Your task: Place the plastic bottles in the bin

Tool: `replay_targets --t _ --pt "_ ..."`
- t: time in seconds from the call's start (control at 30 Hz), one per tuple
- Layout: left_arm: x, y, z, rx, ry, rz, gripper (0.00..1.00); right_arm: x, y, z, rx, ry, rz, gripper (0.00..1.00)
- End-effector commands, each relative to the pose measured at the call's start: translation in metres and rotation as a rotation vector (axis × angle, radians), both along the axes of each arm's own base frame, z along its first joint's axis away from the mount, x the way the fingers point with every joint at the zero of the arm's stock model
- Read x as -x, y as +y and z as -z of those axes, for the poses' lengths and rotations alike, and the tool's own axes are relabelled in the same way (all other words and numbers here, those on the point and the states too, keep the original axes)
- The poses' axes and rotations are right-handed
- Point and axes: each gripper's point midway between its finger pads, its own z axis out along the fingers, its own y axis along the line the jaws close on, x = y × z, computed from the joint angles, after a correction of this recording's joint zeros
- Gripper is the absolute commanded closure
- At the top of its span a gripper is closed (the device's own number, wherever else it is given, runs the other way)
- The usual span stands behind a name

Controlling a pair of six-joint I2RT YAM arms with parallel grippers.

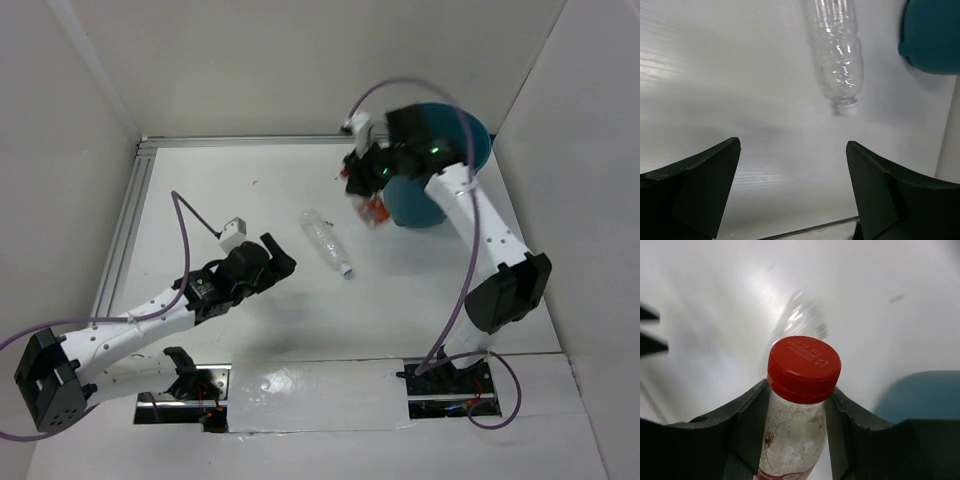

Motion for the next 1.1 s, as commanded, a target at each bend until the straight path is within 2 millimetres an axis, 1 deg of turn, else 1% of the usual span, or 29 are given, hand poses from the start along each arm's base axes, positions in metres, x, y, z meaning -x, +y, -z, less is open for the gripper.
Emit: replay_targets --t 0.0,0.03,0.07,0.1,0.13,0.17,0.2,0.23,0.27,0.3,0.33,0.37,0.4,0.43,0.47,0.5,0.53,0.57,0.6,0.63,0.67,0.7,0.73,0.77,0.87,0.93,0.97,1.0,1.07 --pt "-0.024 -0.029 -0.038 0.140 -0.040 0.004 0.00 -0.026 -0.035 -0.138 -0.150 -0.295 0.028 1.00" --pt "-0.026 -0.035 -0.041 0.151 -0.040 0.014 0.00 -0.037 -0.042 -0.155 -0.199 -0.303 0.065 1.00" --pt "-0.031 -0.039 -0.034 0.137 -0.026 0.013 0.00 -0.047 -0.058 -0.195 -0.245 -0.401 0.128 1.00" --pt "-0.037 -0.044 -0.042 0.157 -0.034 0.015 0.00 -0.065 -0.085 -0.206 -0.260 -0.446 0.220 1.00" --pt "-0.045 -0.047 -0.044 0.173 -0.038 -0.002 0.00 -0.072 -0.105 -0.243 -0.282 -0.597 0.299 1.00" --pt "-0.047 -0.052 -0.043 0.172 -0.025 0.008 0.00 -0.077 -0.117 -0.256 -0.309 -0.647 0.366 1.00" --pt "-0.055 -0.060 -0.039 0.173 -0.002 0.006 0.00 -0.092 -0.137 -0.232 -0.292 -0.636 0.439 1.00" --pt "-0.062 -0.061 -0.037 0.166 0.005 -0.003 0.00 -0.096 -0.148 -0.235 -0.299 -0.681 0.476 0.98" --pt "-0.065 -0.066 -0.034 0.167 0.026 -0.003 0.00 -0.097 -0.157 -0.255 -0.317 -0.792 0.487 0.97" --pt "-0.067 -0.072 -0.029 0.157 0.047 0.003 0.00 -0.107 -0.160 -0.234 -0.289 -0.774 0.504 0.97" --pt "-0.076 -0.080 -0.020 0.131 0.074 0.001 0.00 -0.112 -0.168 -0.232 -0.271 -0.785 0.530 0.97" --pt "-0.081 -0.081 -0.015 0.117 0.098 -0.004 0.00 -0.127 -0.177 -0.214 -0.243 -0.749 0.571 0.93" --pt "-0.080 -0.080 -0.003 0.075 0.144 -0.009 0.00 -0.133 -0.184 -0.208 -0.228 -0.735 0.595 0.89" --pt "-0.088 -0.087 -0.010 0.069 0.138 -0.001 0.00 -0.141 -0.197 -0.200 -0.208 -0.715 0.627 0.86" --pt "-0.092 -0.090 0.008 0.025 0.172 0.004 0.00 -0.147 -0.204 -0.188 -0.193 -0.689 0.643 0.82" --pt "-0.094 -0.087 0.016 -0.019 0.187 -0.002 0.00 -0.155 -0.212 -0.181 -0.189 -0.672 0.671 0.70" --pt "-0.101 -0.094 0.011 -0.017 0.173 0.005 0.00 -0.159 -0.223 -0.175 -0.178 -0.664 0.692 0.65" --pt "-0.106 -0.095 0.023 -0.049 0.183 0.004 0.00 -0.161 -0.225 -0.167 -0.177 -0.641 0.684 0.59" --pt "-0.108 -0.094 0.028 -0.071 0.194 -0.006 0.00 -0.162 -0.230 -0.167 -0.174 -0.642 0.693 0.47" --pt "-0.112 -0.098 0.026 -0.069 0.192 -0.006 0.00 -0.161 -0.235 -0.167 -0.174 -0.642 0.696 0.43" --pt "-0.115 -0.100 0.028 -0.080 0.191 0.004 0.00 -0.162 -0.235 -0.157 -0.165 -0.609 0.699 0.40" --pt "-0.114 -0.103 0.040 -0.118 0.207 0.013 0.00 -0.162 -0.239 -0.157 -0.167 -0.608 0.698 0.32" --pt "-0.116 -0.105 0.039 -0.128 0.217 0.012 0.00 -0.159 -0.241 -0.150 -0.164 -0.579 0.696 0.14" --pt "-0.119 -0.104 0.042 -0.146 0.223 0.004 0.00 -0.157 -0.237 -0.148 -0.164 -0.566 0.669 0.02" --pt "-0.119 -0.104 0.062 -0.209 0.281 0.008 0.00 -0.146 -0.243 -0.148 -0.181 -0.539 0.644 0.00" --pt "-0.119 -0.102 0.073 -0.243 0.307 0.002 0.00 -0.132 -0.234 -0.157 -0.221 -0.531 0.598 0.00" --pt "-0.120 -0.103 0.083 -0.261 0.327 0.001 0.00 -0.125 -0.242 -0.155 -0.229 -0.516 0.609 0.00" --pt "-0.118 -0.101 0.089 -0.280 0.347 0.001 0.00 -0.112 -0.237 -0.167 -0.253 -0.533 0.570 0.00" --pt "-0.119 -0.104 0.103 -0.298 0.370 0.014 0.06 -0.099 -0.240 -0.165 -0.273 -0.513 0.561 0.00"
